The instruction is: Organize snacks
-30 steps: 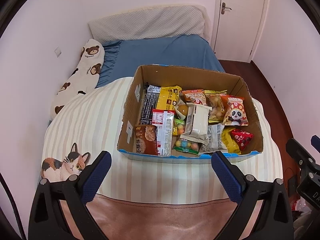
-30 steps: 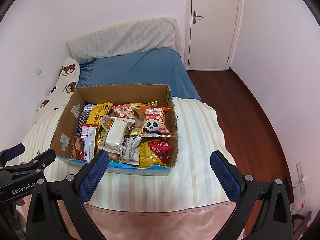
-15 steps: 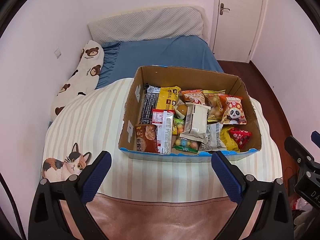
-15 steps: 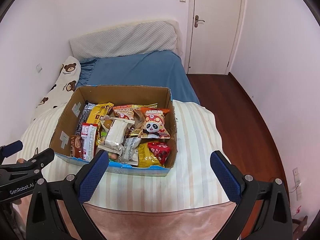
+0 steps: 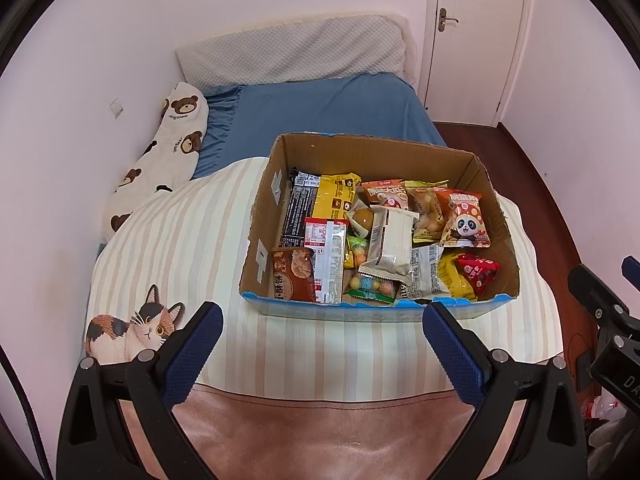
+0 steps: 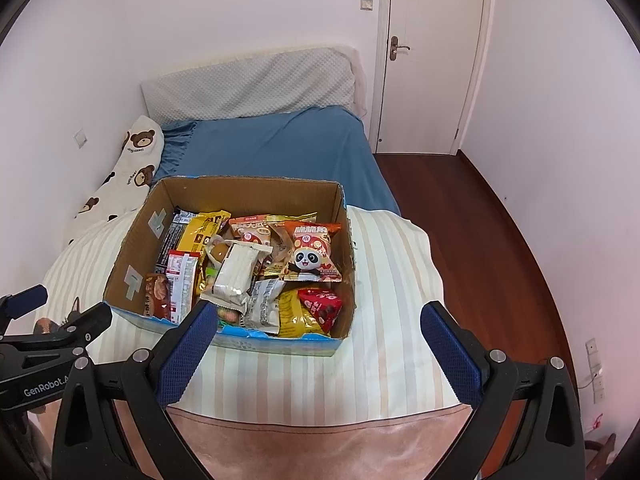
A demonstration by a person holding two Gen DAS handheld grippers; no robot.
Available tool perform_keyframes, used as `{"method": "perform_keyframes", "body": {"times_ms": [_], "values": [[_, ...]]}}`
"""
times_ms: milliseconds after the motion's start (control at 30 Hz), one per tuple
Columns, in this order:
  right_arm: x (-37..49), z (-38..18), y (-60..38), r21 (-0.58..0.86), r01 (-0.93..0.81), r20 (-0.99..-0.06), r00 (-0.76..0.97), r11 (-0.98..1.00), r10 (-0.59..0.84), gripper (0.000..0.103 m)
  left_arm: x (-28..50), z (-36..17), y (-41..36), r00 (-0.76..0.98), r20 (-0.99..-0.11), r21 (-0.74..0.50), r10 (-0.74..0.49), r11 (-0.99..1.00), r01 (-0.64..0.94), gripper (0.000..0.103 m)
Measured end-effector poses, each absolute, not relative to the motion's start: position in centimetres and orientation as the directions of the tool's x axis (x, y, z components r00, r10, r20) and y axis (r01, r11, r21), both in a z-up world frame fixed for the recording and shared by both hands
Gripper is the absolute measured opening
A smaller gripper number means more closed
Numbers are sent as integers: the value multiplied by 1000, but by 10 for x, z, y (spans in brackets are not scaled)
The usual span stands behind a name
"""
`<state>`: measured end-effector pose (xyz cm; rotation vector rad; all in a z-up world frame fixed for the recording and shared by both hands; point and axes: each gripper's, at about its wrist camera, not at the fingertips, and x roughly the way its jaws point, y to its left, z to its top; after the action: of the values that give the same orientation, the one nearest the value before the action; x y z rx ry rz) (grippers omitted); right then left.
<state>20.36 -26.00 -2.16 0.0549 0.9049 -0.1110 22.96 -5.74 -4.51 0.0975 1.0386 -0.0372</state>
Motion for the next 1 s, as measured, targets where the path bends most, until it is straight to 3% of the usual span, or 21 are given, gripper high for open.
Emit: {"method": "perform_keyframes", "body": {"times_ms": [1000], "values": [[199, -21, -258, 16, 121, -791, 608, 992, -62, 103, 225, -37, -55, 525, -851, 61, 13, 995, 74, 102]]}}
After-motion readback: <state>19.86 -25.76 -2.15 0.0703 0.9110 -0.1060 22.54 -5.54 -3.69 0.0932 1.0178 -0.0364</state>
